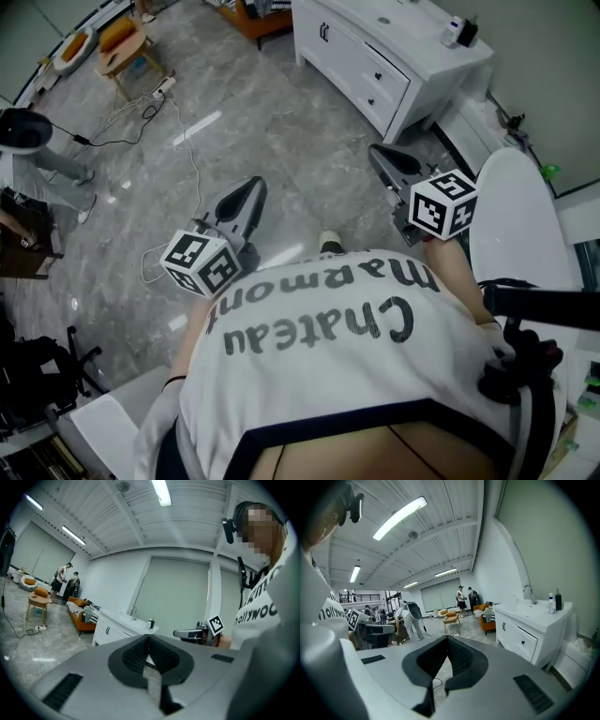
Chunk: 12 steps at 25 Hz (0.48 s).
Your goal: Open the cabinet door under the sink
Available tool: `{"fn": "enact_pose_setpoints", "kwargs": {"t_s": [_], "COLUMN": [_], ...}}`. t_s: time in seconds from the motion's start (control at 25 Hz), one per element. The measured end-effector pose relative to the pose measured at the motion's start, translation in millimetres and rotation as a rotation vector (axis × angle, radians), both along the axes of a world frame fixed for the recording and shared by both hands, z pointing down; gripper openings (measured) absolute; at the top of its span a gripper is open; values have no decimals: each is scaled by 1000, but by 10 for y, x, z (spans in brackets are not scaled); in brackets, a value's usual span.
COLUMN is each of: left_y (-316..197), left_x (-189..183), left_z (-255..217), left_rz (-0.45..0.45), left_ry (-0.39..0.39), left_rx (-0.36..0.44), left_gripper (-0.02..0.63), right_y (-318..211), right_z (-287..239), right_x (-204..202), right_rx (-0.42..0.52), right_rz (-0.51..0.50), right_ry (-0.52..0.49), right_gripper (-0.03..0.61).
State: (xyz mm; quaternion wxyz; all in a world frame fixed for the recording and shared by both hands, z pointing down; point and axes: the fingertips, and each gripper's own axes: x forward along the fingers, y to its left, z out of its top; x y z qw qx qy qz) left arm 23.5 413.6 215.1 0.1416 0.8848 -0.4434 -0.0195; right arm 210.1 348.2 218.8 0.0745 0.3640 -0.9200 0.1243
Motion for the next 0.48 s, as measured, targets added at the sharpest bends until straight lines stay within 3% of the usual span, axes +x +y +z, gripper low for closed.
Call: {"fn": "enact_pose_setpoints", "kwargs": {"t_s": [0.48], "left_y": [-948], "left_x": [148], "left_z": [-60], "left_rz": [-68], "left_ry": [38], "left_rx": [-32], "left_gripper": [8], "right_y": [-1016], "right_z": [-30], "right_x": [265], "right_rx": [-6], "right_rz": [-17], "right_ry": [37], "right_gripper": [6]}}
